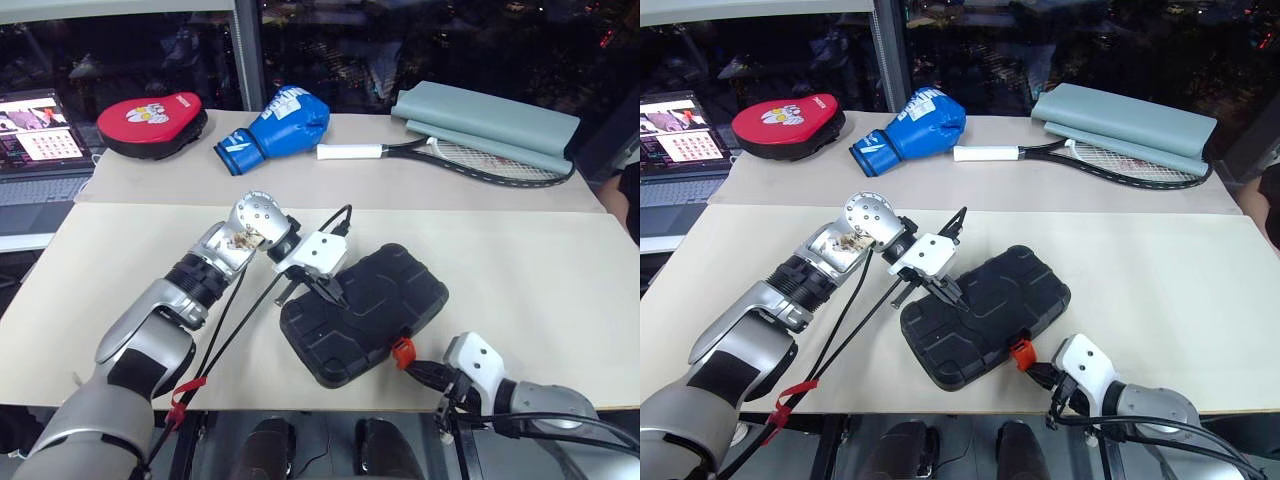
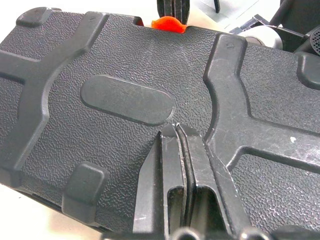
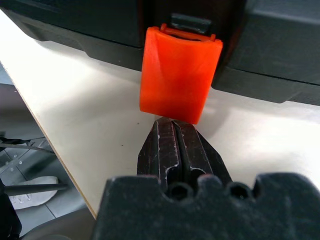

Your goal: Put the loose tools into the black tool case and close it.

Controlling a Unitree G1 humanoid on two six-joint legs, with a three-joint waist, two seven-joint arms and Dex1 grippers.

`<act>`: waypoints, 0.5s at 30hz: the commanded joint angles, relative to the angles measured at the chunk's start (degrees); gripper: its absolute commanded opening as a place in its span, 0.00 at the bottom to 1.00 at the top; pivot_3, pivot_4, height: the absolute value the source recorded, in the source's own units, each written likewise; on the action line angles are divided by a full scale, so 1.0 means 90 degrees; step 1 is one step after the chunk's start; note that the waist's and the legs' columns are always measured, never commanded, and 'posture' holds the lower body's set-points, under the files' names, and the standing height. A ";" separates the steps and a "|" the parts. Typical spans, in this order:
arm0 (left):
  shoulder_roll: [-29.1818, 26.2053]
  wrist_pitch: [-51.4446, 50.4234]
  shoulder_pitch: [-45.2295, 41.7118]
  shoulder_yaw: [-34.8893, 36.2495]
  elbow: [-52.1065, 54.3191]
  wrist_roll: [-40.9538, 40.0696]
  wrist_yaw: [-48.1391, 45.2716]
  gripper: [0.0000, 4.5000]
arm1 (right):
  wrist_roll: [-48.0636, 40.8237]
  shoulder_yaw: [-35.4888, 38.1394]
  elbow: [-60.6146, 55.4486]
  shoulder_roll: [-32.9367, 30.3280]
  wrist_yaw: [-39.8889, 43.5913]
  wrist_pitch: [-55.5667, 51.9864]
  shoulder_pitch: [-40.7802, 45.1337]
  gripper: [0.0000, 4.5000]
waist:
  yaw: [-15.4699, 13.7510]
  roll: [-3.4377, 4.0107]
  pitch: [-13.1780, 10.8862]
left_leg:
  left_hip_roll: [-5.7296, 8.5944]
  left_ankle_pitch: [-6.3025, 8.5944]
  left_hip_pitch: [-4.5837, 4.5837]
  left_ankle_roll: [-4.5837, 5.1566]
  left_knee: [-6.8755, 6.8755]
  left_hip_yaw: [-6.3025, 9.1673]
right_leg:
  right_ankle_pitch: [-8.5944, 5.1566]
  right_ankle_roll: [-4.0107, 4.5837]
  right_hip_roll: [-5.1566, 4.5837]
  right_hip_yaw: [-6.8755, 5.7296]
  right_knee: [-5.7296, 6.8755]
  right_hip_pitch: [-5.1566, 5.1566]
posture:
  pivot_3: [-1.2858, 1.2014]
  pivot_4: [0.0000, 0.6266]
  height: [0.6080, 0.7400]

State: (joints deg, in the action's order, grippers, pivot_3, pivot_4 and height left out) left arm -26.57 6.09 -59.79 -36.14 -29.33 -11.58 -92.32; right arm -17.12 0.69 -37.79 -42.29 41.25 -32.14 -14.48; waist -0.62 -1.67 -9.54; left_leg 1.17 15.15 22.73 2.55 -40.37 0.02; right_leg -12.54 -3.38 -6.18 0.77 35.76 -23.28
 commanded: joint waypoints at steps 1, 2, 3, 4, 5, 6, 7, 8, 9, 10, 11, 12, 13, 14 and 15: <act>0.0069 0.0025 0.0059 -0.0045 -0.0047 0.0181 -0.0020 0.02 | -0.0135 0.0053 -0.0147 -0.0022 0.0003 -0.0121 0.0417 0.00 | 0.0018 0.0000 0.0000 | 0.0000 0.0000 0.0000 0.0000 0.0000 -0.0003 | 0.0005 0.0006 0.0000 0.0003 0.0000 -0.0001 | 0.52 0.24 0.97; 0.0083 0.0034 0.0062 -0.0030 -0.0061 0.0194 -0.0020 0.02 | -0.0134 0.0063 -0.0192 -0.0085 0.0051 -0.0165 0.0411 0.00 | 0.0023 0.0000 0.0000 | -0.0001 0.0000 -0.0001 0.0000 0.0000 -0.0003 | 0.0004 0.0006 0.0000 0.0002 0.0001 -0.0001 | 0.52 0.24 0.97; 0.0091 0.0040 0.0065 -0.0019 -0.0070 0.0201 -0.0020 0.02 | -0.0133 0.0088 -0.0244 -0.0142 0.0097 -0.0199 0.0377 0.00 | 0.0023 0.0000 0.0000 | -0.0002 0.0000 -0.0001 0.0000 0.0000 -0.0003 | 0.0003 0.0004 0.0001 0.0002 0.0001 -0.0001 | 0.52 0.24 0.97; 0.0104 0.0044 0.0068 -0.0005 -0.0082 0.0210 -0.0020 0.02 | -0.0141 0.0151 -0.0311 -0.0188 0.0120 -0.0244 0.0301 0.00 | 0.0019 0.0000 0.0000 | -0.0002 0.0000 -0.0001 0.0000 0.0000 -0.0002 | 0.0002 0.0003 0.0002 0.0002 0.0002 -0.0001 | 0.52 0.24 0.97; 0.0112 0.0048 0.0071 0.0006 -0.0091 0.0219 -0.0020 0.02 | -0.0164 0.0222 -0.0375 -0.0216 0.0123 -0.0295 0.0224 0.00 | 0.0013 0.0000 0.0000 | -0.0003 0.0000 -0.0001 0.0000 0.0000 -0.0001 | -0.0001 -0.0001 0.0003 0.0000 0.0002 -0.0002 | 0.52 0.24 0.97; 0.0118 0.0062 0.0076 0.0014 -0.0104 0.0227 -0.0020 0.02 | -0.0202 0.0305 -0.0450 -0.0229 0.0124 -0.0330 0.0121 0.00 | 0.0006 0.0000 0.0000 | -0.0002 0.0000 -0.0001 0.0000 0.0000 0.0000 | -0.0001 0.0001 0.0003 0.0000 0.0002 -0.0002 | 0.52 0.24 0.97; 0.0124 0.0073 0.0085 0.0021 -0.0113 0.0237 -0.0020 0.02 | -0.0226 0.0363 -0.0513 -0.0234 0.0123 -0.0342 0.0022 0.00 | 0.0000 0.0000 0.0000 | -0.0002 0.0000 0.0000 0.0000 0.0001 0.0001 | -0.0001 0.0001 0.0003 0.0000 0.0002 -0.0002 | 0.52 0.24 0.97; 0.0132 0.0084 0.0094 0.0026 -0.0120 0.0245 -0.0020 0.02 | -0.0233 0.0399 -0.0562 -0.0210 0.0102 -0.0346 -0.0092 0.00 | -0.0003 0.0000 0.0000 | -0.0001 0.0000 0.0001 0.0000 0.0001 0.0001 | 0.0000 0.0002 0.0003 0.0000 0.0002 -0.0002 | 0.52 0.24 0.97; 0.0142 0.0090 0.0101 0.0030 -0.0124 0.0253 -0.0020 0.02 | -0.0221 0.0409 -0.0588 -0.0183 0.0072 -0.0330 -0.0193 0.00 | -0.0006 0.0000 0.0000 | -0.0001 0.0000 0.0003 0.0001 0.0001 0.0001 | 0.0002 0.0005 0.0003 0.0000 0.0001 -0.0003 | 0.52 0.24 0.97; 0.0153 0.0101 0.0108 0.0031 -0.0124 0.0261 -0.0020 0.02 | -0.0175 0.0378 -0.0583 -0.0141 0.0018 -0.0287 -0.0303 0.00 | -0.0006 0.0000 0.0000 | 0.0000 0.0001 0.0004 0.0002 0.0001 0.0001 | 0.0002 0.0006 0.0002 0.0000 0.0000 -0.0003 | 0.52 0.24 0.97; 0.0167 0.0113 0.0117 0.0031 -0.0125 0.0272 -0.0020 0.02 | -0.0117 0.0326 -0.0559 -0.0099 -0.0035 -0.0227 -0.0396 0.00 | -0.0006 0.0000 0.0000 | 0.0000 0.0002 0.0005 0.0002 0.0001 0.0001 | 0.0003 0.0006 0.0002 0.0000 -0.0001 -0.0003 | 0.52 0.24 0.97; 0.0180 0.0121 0.0125 0.0033 -0.0123 0.0281 -0.0020 0.02 | -0.0059 0.0266 -0.0529 -0.0055 -0.0087 -0.0167 -0.0468 0.00 | -0.0008 0.0000 0.0000 | 0.0001 0.0002 0.0006 0.0002 0.0000 0.0001 | 0.0003 0.0006 0.0001 0.0000 -0.0002 -0.0003 | 0.52 0.24 0.97; 0.0192 0.0123 0.0133 0.0035 -0.0115 0.0288 -0.0020 0.02 | 0.0011 0.0189 -0.0494 0.0008 -0.0158 -0.0109 -0.0533 0.00 | -0.0006 0.0000 0.0000 | 0.0001 0.0002 0.0006 0.0002 0.0000 0.0001 | 0.0003 0.0007 0.0000 0.0000 -0.0002 -0.0003 | 0.52 0.24 0.97; 0.0203 0.0129 0.0137 0.0027 -0.0102 0.0288 -0.0020 0.02 | 0.0086 0.0107 -0.0448 0.0096 -0.0252 -0.0051 -0.0593 0.00 | -0.0007 0.0000 0.0000 | 0.0001 0.0002 0.0005 0.0002 0.0000 0.0000 | 0.0003 0.0007 0.0000 0.0001 -0.0002 -0.0003 | 0.52 0.24 0.97; 0.0209 0.0141 0.0139 0.0018 -0.0092 0.0286 -0.0020 0.02 | 0.0148 0.0049 -0.0415 0.0176 -0.0336 -0.0018 -0.0634 0.00 | -0.0006 0.0000 0.0000 | 0.0001 0.0002 0.0005 0.0002 0.0000 0.0001 | 0.0003 0.0006 0.0000 0.0000 -0.0002 -0.0002 | 0.52 0.24 0.97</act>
State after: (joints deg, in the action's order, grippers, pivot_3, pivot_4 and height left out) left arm -25.02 7.24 -59.51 -35.07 -30.04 -10.42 -92.34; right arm -16.69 1.82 -40.98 -41.52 39.65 -34.21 -19.76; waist -0.67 -1.67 -9.54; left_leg 1.17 15.16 22.77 2.57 -40.37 0.03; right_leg -12.52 -3.34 -6.17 0.76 35.75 -23.31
